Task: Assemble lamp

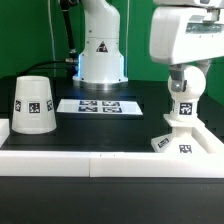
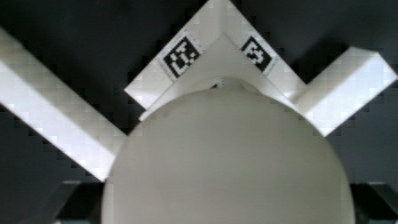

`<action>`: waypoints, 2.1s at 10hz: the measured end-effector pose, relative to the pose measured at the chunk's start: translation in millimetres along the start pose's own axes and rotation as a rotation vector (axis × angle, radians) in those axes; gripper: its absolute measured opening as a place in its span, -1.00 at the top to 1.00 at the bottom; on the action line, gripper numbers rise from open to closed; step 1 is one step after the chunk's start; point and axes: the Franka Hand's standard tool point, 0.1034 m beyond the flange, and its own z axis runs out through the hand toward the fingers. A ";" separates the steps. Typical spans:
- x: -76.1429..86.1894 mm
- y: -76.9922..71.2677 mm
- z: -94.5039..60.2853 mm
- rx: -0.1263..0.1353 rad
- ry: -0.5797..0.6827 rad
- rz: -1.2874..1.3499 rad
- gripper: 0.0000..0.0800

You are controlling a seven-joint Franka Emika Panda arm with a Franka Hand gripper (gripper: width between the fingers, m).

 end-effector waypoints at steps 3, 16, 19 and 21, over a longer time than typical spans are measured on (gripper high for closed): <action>0.2 0.6 -0.1 -0.001 0.002 0.176 -0.44; -3.9 2.5 0.2 0.012 -0.013 1.260 -0.45; -6.6 2.6 0.6 0.059 -0.041 1.566 -0.45; -6.3 3.9 1.3 0.107 -0.085 1.798 -0.45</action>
Offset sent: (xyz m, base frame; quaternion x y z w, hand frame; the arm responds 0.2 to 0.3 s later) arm 0.0000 0.0000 0.0000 0.0000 0.0000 0.1296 0.9916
